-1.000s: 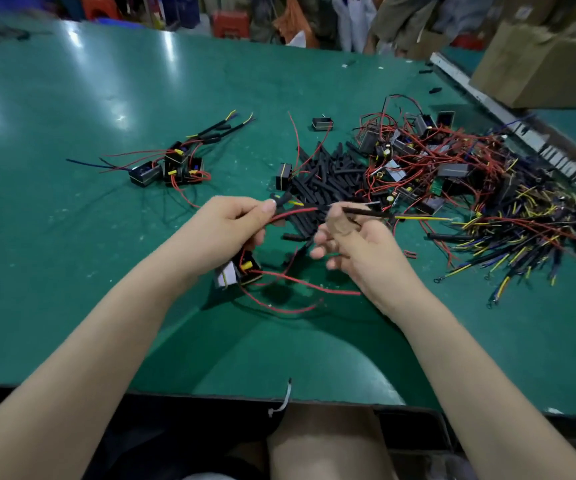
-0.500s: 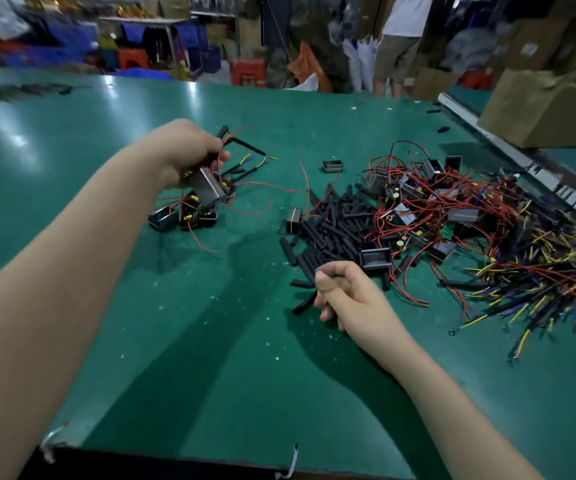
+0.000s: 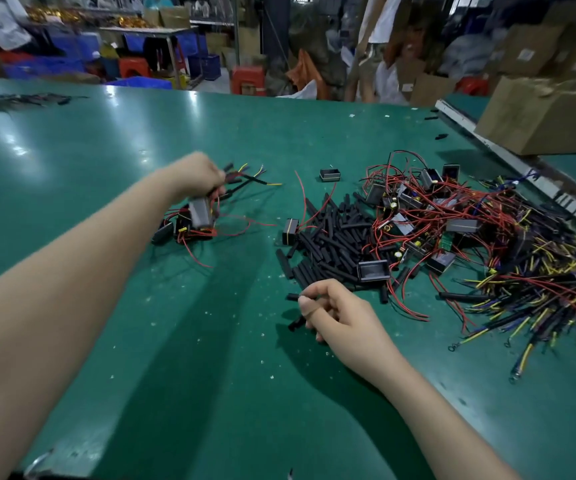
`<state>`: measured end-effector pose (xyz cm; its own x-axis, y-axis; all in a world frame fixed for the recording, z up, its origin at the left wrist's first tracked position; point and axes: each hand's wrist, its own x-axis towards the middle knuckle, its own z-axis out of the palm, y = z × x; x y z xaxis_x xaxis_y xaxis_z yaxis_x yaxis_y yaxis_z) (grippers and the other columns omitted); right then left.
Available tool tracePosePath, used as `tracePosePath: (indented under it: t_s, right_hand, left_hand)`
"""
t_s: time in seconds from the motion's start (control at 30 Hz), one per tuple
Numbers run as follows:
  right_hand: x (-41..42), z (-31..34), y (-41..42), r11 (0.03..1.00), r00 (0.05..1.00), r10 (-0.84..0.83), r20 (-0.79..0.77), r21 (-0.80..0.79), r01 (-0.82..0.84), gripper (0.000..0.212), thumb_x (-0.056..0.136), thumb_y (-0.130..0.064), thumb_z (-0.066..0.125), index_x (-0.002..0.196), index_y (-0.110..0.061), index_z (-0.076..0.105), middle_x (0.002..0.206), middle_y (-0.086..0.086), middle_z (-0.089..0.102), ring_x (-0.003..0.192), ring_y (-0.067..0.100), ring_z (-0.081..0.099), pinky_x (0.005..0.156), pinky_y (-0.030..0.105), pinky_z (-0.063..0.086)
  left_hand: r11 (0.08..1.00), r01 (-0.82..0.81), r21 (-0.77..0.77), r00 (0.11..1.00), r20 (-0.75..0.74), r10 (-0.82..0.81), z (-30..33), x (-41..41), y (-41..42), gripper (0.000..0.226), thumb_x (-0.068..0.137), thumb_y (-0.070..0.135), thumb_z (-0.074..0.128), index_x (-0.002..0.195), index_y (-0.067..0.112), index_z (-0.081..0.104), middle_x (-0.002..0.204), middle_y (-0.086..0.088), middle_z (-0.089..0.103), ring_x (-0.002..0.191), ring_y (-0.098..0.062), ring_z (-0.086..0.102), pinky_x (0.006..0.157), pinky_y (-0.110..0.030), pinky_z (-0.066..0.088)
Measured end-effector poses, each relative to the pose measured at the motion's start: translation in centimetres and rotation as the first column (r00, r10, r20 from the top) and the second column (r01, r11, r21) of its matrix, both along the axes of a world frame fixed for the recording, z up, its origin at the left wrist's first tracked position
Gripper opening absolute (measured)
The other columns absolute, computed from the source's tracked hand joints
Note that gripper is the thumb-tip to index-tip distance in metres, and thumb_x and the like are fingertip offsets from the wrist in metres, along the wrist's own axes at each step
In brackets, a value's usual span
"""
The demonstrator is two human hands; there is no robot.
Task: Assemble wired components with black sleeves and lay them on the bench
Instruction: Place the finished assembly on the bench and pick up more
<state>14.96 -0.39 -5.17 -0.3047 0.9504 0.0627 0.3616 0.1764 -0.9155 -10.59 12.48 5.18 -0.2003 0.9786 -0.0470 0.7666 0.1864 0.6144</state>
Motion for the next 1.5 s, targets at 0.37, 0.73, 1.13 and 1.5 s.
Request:
tracePosePath:
  t_s: [0.37, 0.73, 1.13, 1.5]
  right_hand:
    - [0.0, 0.1, 0.2, 1.0, 1.0, -0.012, 0.026, 0.007, 0.012, 0.005, 0.092, -0.031, 0.059, 0.088, -0.029, 0.06, 0.07, -0.005, 0.062, 0.056, 0.004, 0.053, 0.065, 0.034, 0.052]
    - [1.2, 0.2, 0.5, 0.94, 0.987, -0.158, 0.039, 0.311, 0.138, 0.01, 0.091, -0.019, 0.06, 0.088, -0.028, 0.057, 0.081, -0.012, 0.062, 0.071, 0.003, 0.054, 0.071, 0.023, 0.045]
    - [5.9, 3.0, 4.8, 0.632, 0.666, -0.734, 0.133, 0.491, 0.599, 0.025, 0.087, -0.015, 0.058, 0.112, -0.01, 0.062, 0.124, 0.017, 0.048, 0.119, 0.033, 0.036, 0.09, 0.024, 0.019]
    - [17.0, 6.3, 6.5, 0.905, 0.565, -0.251, 0.786, -0.017, 0.425, 0.049, 0.087, 0.006, 0.042, 0.12, -0.025, 0.061, 0.126, 0.009, 0.058, 0.123, 0.031, 0.046, 0.101, 0.045, 0.043]
  left_hand:
    - [0.951, -0.083, 0.299, 0.897, -0.394, 0.202, -4.4, 0.9, -0.6, 0.038, 0.095, 0.031, 0.044, 0.125, 0.01, 0.055, 0.133, -0.018, 0.043, 0.123, -0.038, 0.037, 0.101, -0.051, 0.03]
    - [0.726, 0.219, 0.652, 0.974, -0.191, -0.121, -6.8, 13.8, -8.8, 0.025, 0.084, 0.017, 0.06, 0.107, 0.023, 0.068, 0.111, -0.002, 0.056, 0.105, -0.023, 0.05, 0.079, -0.031, 0.024]
    - [0.663, 0.149, 0.733, 0.952, 0.075, -0.296, -9.3, 13.2, -9.7, 0.031, 0.086, 0.01, 0.051, 0.115, 0.009, 0.062, 0.104, -0.004, 0.05, 0.091, -0.024, 0.056, 0.083, -0.047, 0.047]
    - [0.655, 0.141, 0.742, 0.948, 0.089, -0.304, -9.6, 13.2, -9.3, 0.029, 0.086, 0.008, 0.051, 0.113, 0.01, 0.062, 0.1, 0.004, 0.046, 0.078, -0.011, 0.049, 0.076, -0.026, 0.043]
